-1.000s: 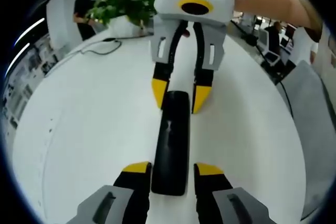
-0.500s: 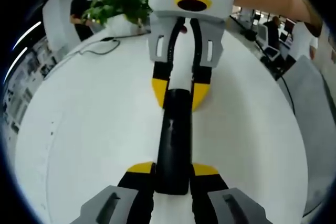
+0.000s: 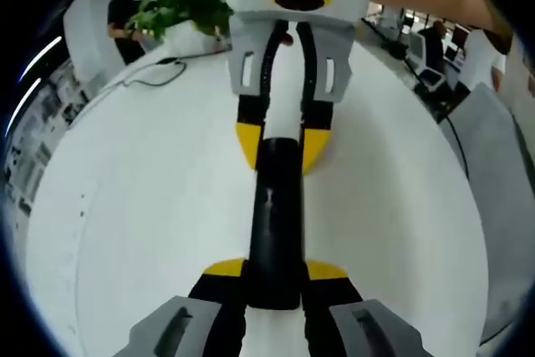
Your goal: Press the specified remote control buttons in sequence, fully releasing each button before pressing the next.
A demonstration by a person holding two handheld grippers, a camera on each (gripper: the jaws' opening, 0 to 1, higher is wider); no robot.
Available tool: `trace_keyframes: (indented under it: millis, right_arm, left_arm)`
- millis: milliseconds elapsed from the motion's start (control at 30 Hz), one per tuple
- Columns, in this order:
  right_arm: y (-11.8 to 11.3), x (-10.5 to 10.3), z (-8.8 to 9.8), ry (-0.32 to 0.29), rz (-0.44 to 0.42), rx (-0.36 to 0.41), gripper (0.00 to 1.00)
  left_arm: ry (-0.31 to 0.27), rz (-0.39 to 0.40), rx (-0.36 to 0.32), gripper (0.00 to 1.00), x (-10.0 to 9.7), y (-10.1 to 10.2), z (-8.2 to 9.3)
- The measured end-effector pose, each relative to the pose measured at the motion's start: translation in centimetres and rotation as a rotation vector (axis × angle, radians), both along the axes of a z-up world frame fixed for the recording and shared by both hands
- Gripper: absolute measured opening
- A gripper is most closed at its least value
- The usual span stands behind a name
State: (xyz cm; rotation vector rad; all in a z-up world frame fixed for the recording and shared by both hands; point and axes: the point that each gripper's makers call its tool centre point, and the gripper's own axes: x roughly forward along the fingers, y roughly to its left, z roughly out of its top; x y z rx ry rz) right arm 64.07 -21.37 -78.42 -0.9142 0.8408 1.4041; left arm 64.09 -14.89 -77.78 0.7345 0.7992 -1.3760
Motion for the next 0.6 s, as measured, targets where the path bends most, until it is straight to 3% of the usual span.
trace_keyframes:
  millis: [333,600]
  right_arm:
    - [-0.1,-0.7,1.0,-0.011,0.004,0.006,0.21]
    - [0.0,-2.1,1.9,-0.017,0.009,0.015,0.21]
  left_arm:
    - [-0.007,0.002,-0.008,0.24,-0.2,0.3,0.8]
    - [-0.011,0.009,-0.015,0.24,-1.8,0.5,1.7]
